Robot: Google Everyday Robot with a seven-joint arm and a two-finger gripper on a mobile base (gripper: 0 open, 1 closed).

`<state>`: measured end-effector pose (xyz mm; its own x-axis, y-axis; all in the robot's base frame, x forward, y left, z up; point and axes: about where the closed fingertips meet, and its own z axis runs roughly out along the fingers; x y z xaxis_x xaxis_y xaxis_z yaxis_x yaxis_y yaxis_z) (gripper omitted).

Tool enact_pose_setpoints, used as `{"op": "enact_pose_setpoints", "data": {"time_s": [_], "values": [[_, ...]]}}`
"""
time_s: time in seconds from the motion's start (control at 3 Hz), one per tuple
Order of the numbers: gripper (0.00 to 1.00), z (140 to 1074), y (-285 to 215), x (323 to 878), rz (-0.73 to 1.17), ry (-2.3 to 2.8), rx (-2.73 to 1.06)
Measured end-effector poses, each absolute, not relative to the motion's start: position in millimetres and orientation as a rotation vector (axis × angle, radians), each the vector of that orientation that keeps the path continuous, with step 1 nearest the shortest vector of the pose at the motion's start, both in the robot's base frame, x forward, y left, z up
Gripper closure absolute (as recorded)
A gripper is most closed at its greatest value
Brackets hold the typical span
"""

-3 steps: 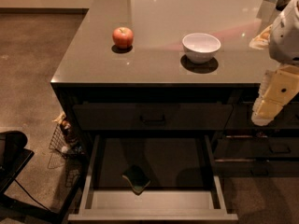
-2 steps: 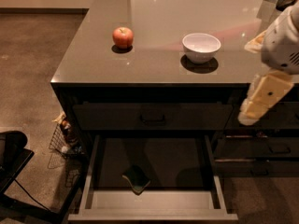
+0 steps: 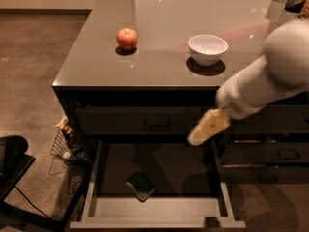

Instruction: Pick sponge from middle drawer and place on counter

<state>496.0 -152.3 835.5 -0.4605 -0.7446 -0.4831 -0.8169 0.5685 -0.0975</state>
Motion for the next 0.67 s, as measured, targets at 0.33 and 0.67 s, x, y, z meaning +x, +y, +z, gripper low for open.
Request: {"op": "enact_pose_setpoints", "data": {"time_s": [0.33, 0.67], "values": [[0.0, 789, -128, 533, 0.194, 2.349, -1.119], [0.0, 727, -111, 553, 0.141, 2.367, -1.056]]}}
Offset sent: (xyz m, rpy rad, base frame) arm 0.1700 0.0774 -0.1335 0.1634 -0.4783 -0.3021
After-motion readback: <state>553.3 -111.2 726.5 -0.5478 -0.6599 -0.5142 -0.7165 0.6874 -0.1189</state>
